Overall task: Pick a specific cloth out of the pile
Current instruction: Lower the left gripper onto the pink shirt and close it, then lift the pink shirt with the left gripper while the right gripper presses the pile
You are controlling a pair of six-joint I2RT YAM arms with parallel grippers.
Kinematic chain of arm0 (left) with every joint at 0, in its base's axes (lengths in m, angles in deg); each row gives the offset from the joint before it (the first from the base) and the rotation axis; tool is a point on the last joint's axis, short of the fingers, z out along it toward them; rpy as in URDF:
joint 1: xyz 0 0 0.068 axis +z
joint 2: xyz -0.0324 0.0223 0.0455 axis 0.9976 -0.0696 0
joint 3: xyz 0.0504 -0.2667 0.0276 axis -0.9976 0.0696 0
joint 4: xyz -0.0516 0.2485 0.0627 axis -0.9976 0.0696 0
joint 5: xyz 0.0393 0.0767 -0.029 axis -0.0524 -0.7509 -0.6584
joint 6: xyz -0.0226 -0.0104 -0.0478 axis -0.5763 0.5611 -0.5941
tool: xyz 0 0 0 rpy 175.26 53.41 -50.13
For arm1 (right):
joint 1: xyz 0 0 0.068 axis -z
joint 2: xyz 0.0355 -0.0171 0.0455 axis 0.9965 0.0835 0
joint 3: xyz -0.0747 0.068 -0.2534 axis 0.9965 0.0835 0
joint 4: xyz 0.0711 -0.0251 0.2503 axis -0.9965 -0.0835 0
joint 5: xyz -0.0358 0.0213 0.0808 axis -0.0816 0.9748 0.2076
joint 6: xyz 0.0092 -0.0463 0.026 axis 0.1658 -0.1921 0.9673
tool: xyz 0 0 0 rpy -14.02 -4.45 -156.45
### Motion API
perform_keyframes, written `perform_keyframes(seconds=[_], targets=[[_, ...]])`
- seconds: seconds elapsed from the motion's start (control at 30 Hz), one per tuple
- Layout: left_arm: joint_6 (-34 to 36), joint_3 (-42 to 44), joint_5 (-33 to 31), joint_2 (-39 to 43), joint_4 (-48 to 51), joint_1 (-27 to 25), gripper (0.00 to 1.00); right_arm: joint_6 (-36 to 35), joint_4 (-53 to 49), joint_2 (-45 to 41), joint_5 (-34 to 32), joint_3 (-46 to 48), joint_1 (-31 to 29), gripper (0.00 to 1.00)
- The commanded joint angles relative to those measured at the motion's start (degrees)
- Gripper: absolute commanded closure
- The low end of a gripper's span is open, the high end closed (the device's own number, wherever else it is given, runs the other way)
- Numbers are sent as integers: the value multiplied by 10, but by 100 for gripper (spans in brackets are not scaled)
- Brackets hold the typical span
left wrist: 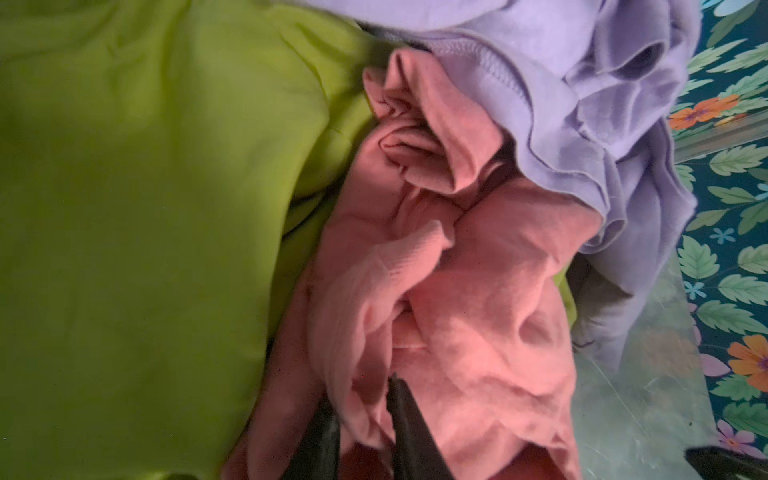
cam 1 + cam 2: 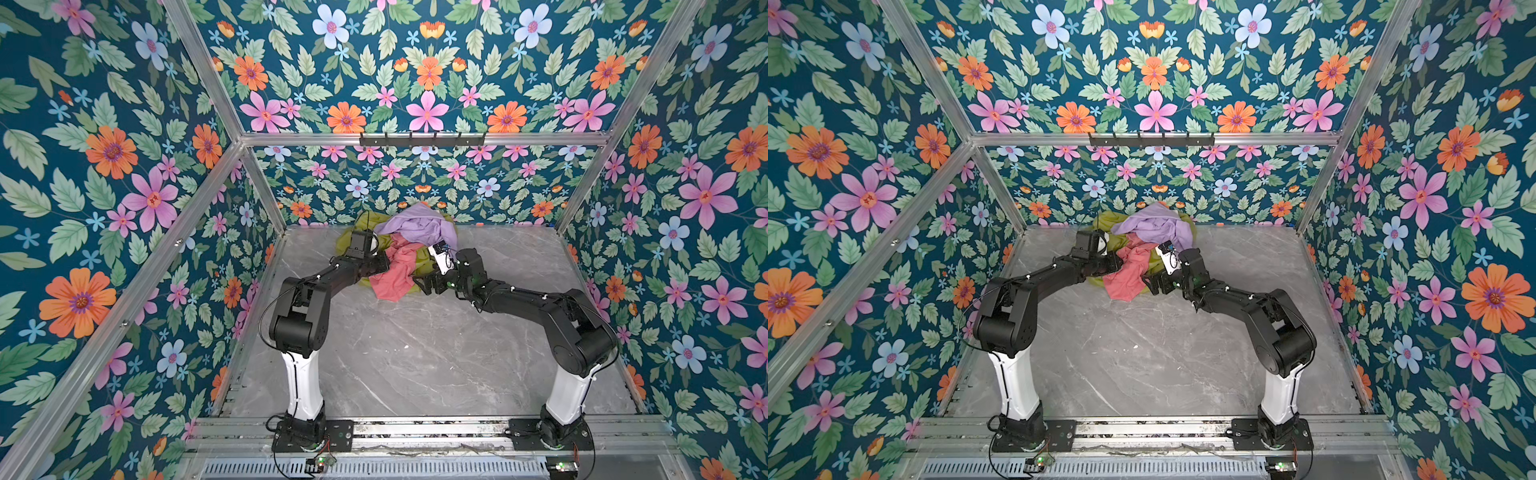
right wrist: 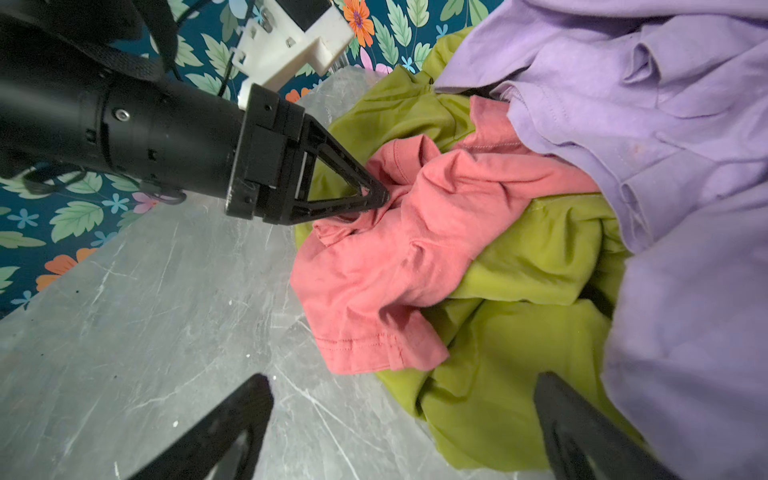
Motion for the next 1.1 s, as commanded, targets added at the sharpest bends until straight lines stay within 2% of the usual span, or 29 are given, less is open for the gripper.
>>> perform_keyframes(seconds=[0.0,0.33,1.07], targets=[[4,-12,-10,-6,9,0,78,12,19,-4,5,0,-1,1],[11,-31,-19,9,26,0,100,18,15,-9,-6,1,-1,1],[11,-28,-12,68,32,1,100,24,13,-17,-10,0,-1,1]])
